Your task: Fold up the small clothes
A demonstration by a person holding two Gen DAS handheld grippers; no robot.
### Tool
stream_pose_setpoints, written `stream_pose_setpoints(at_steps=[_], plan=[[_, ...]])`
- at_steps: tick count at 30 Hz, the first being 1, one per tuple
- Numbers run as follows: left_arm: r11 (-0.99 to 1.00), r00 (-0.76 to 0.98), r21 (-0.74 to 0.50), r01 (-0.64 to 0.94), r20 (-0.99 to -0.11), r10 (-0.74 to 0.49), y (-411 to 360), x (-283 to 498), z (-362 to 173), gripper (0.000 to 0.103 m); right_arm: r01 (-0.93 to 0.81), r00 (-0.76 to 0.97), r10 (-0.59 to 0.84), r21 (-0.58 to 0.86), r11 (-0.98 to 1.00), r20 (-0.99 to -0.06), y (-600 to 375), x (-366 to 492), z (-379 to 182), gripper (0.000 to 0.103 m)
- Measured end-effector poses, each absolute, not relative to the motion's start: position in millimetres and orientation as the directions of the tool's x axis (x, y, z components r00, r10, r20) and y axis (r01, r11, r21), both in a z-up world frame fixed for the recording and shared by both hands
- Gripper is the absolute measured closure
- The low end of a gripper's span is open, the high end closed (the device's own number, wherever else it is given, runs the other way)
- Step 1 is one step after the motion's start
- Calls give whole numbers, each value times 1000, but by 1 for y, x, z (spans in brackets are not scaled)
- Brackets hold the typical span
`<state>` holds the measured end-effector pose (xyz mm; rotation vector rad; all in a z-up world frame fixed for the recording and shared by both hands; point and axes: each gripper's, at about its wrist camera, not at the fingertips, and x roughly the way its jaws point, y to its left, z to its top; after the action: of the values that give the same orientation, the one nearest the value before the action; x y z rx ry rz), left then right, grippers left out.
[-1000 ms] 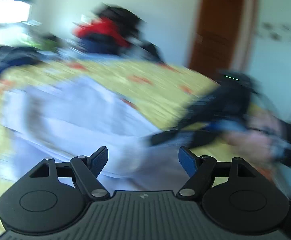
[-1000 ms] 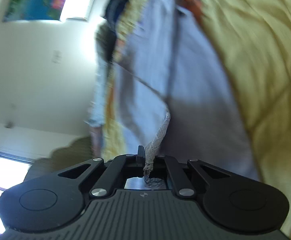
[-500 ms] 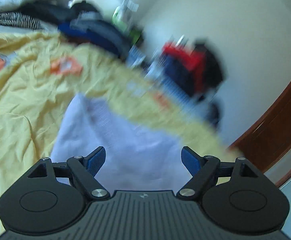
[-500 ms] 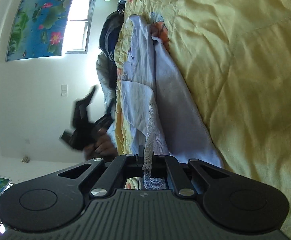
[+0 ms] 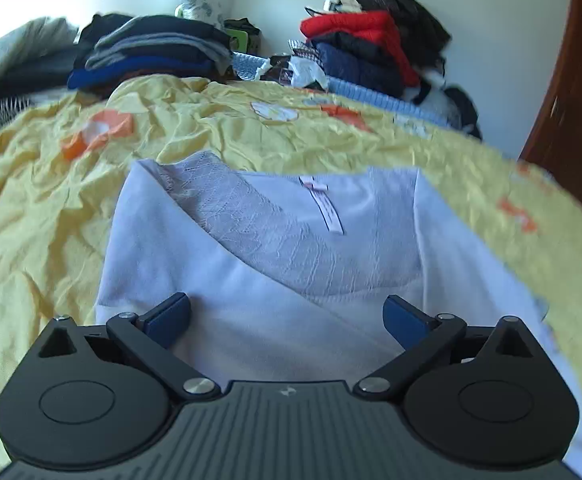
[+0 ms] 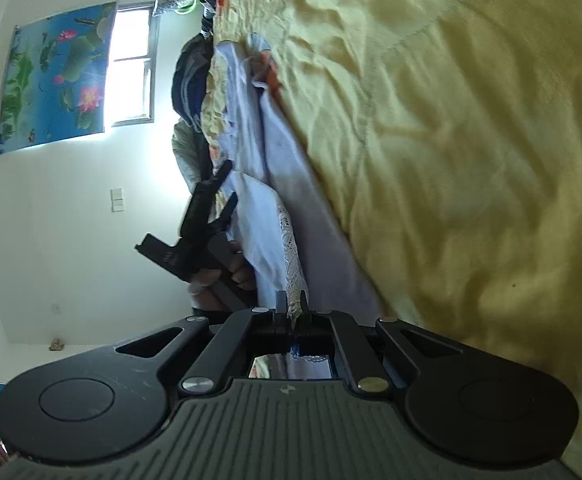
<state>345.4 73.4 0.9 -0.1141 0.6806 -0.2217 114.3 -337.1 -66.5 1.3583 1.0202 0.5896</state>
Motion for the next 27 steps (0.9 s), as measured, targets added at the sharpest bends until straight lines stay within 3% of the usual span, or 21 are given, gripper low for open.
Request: stream_pose_setpoints(at_steps=[2, 5, 12, 17, 19, 21, 24, 27], plan=[[968, 755, -186, 167, -608, -247, 75, 346, 2, 0, 200, 487, 852, 974, 108, -194, -340, 111, -61, 96], [963, 758, -210, 168, -597, -263, 80, 346, 1, 0, 253, 476, 840, 955, 153, -261, -344, 108, -70, 96], [957, 762, -237, 168, -584, -278, 84, 346, 1, 0, 315, 460, 833, 933, 171, -308, -347, 103, -82, 94], [955, 765, -247, 166, -579, -283, 85, 345, 1, 0, 269, 462, 789, 912, 310, -405, -369, 102, -56, 72], [952, 767, -259, 164, -573, -288, 86, 345, 1, 0, 216, 523, 726, 893, 394, -447, -379, 106, -36, 69], [951, 768, -262, 163, -572, -288, 86, 344, 1, 0, 155, 563, 704, 892, 424, -433, -381, 120, -20, 68], [955, 768, -247, 162, -576, -279, 85, 344, 1, 0, 18, 496, 787, 911, 412, -366, -346, 156, -4, 63], [962, 768, -222, 160, -584, -262, 81, 344, 1, 0, -77, 381, 833, 885, 460, -400, -294, 191, -2, 55]])
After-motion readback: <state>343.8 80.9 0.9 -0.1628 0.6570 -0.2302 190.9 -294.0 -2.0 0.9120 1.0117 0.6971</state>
